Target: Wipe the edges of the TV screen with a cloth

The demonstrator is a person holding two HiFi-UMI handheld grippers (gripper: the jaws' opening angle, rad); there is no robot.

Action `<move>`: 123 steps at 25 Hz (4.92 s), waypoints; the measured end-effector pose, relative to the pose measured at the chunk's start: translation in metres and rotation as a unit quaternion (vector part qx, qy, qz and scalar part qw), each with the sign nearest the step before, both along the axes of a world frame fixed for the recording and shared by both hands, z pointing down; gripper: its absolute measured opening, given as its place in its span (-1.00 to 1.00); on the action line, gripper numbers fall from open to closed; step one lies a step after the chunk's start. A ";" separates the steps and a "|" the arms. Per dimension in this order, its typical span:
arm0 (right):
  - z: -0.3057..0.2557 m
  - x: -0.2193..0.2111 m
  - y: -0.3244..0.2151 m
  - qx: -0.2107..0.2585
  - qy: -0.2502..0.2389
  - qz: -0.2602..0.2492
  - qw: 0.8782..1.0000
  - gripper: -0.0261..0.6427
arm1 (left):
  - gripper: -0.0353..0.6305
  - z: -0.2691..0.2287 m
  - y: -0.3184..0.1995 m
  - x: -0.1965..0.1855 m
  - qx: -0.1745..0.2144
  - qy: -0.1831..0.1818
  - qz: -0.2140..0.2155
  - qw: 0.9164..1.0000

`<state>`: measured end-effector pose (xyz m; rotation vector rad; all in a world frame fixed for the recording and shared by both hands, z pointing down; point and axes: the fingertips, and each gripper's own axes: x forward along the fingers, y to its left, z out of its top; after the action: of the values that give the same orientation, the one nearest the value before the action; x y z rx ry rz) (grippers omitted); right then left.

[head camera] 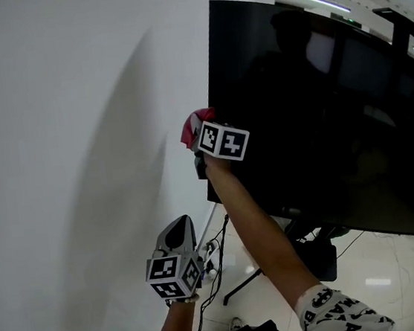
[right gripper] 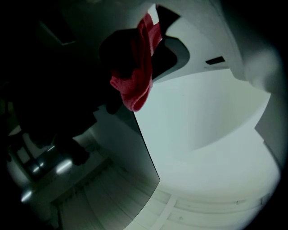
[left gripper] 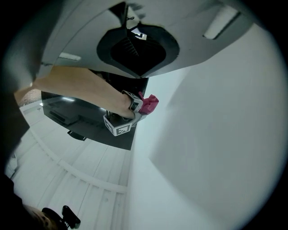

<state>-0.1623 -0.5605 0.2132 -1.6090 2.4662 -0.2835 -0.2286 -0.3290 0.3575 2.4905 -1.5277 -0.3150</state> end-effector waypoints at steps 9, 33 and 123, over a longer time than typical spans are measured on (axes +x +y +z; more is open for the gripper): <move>-0.114 -0.003 0.008 0.067 0.007 -0.008 0.998 -0.68 | -0.93 0.003 0.000 0.011 0.003 0.019 0.003 1.000; -0.339 0.012 0.037 0.194 0.035 0.034 0.980 -0.68 | -0.93 0.015 0.013 -0.002 -0.011 0.040 0.002 0.999; -0.339 0.547 0.340 0.191 0.575 0.280 0.745 -0.67 | -0.93 -0.326 0.144 0.545 0.220 -0.033 0.265 0.938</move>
<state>0.3842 -0.2207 -0.1258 -2.5995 2.0732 1.6378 0.3163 -0.1853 0.0313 3.1579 -0.8003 -0.5278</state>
